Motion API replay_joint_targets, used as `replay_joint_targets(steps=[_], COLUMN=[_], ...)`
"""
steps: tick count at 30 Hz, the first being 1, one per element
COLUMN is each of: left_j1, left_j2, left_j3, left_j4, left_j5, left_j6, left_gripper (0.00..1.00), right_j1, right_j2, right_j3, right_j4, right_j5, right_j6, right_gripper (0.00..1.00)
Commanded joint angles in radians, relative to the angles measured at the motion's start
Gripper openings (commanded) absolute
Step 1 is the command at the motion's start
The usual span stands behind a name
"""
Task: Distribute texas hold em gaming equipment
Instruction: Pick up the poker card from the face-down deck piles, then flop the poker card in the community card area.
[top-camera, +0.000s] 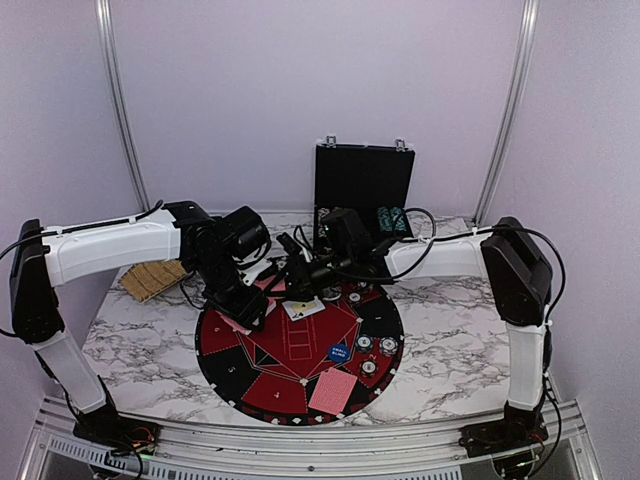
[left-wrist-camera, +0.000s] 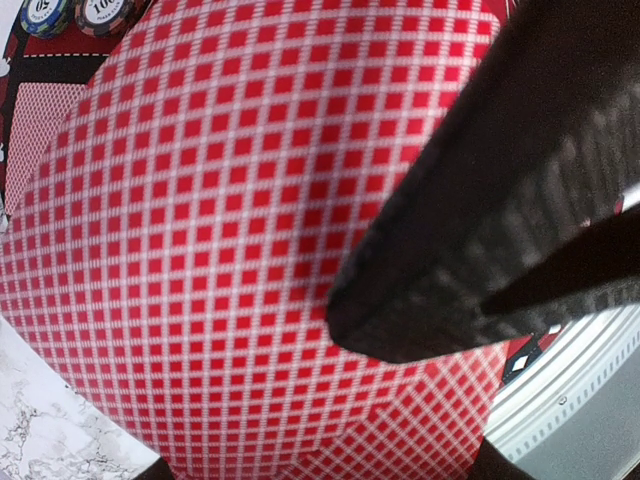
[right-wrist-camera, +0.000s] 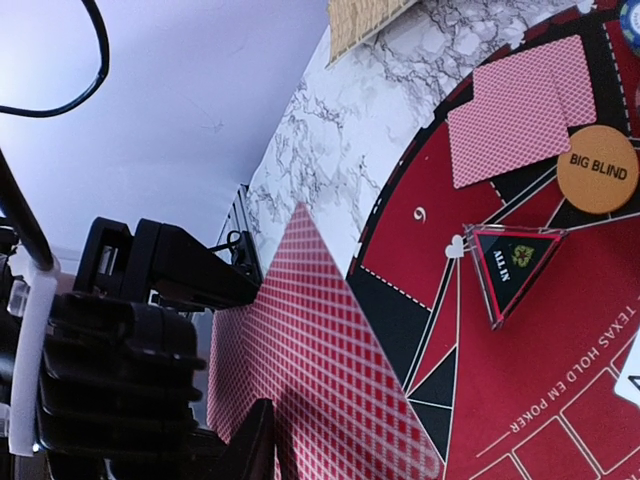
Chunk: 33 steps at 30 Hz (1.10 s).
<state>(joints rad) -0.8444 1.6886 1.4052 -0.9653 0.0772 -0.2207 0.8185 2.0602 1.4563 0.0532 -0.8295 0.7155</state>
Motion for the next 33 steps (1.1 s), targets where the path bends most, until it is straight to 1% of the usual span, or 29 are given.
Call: replay_joint_targets(steps=[1, 7, 12, 16, 20, 22, 24, 26, 29, 33], left_j1=[0.003, 0.002, 0.003, 0.002, 0.005, 0.008, 0.015, 0.021, 0.035, 0.059], left_j2=[-0.016, -0.017, -0.02, -0.027, -0.033, -0.036, -0.035, -0.038, -0.04, -0.035], left_j3=[0.012, 0.006, 0.002, -0.007, -0.016, -0.017, -0.018, -0.02, -0.028, -0.039], left_j4=[-0.007, -0.007, -0.007, -0.007, -0.007, -0.007, -0.007, -0.007, -0.007, -0.006], left_j5=[-0.003, 0.002, 0.001, -0.005, -0.007, -0.004, -0.004, -0.004, -0.003, 0.0], left_j6=[0.007, 0.006, 0.004, -0.001, -0.004, -0.006, -0.006, -0.006, -0.007, -0.01], left_gripper=[0.41, 0.41, 0.41, 0.41, 0.41, 0.41, 0.41, 0.41, 0.41, 0.41], right_j1=[-0.016, -0.045, -0.058, -0.077, -0.106, -0.121, -0.125, -0.126, -0.117, -0.065], right_j2=[-0.018, -0.044, -0.055, -0.074, -0.109, -0.129, -0.15, -0.167, -0.199, -0.211], right_j3=[-0.008, -0.052, -0.073, -0.091, -0.123, -0.135, -0.127, -0.101, -0.078, -0.039], right_j4=[0.067, 0.165, 0.223, 0.227, 0.182, 0.121, 0.011, -0.145, -0.321, -0.502], right_j5=[-0.001, 0.001, 0.0, 0.021, 0.063, 0.091, 0.158, 0.28, 0.458, 0.697], right_j6=[0.031, 0.094, 0.132, 0.134, 0.092, 0.058, -0.005, -0.088, -0.169, -0.236], right_gripper=[0.27, 0.18, 0.09, 0.03, 0.0, 0.0, 0.0, 0.0, 0.0, 0.0])
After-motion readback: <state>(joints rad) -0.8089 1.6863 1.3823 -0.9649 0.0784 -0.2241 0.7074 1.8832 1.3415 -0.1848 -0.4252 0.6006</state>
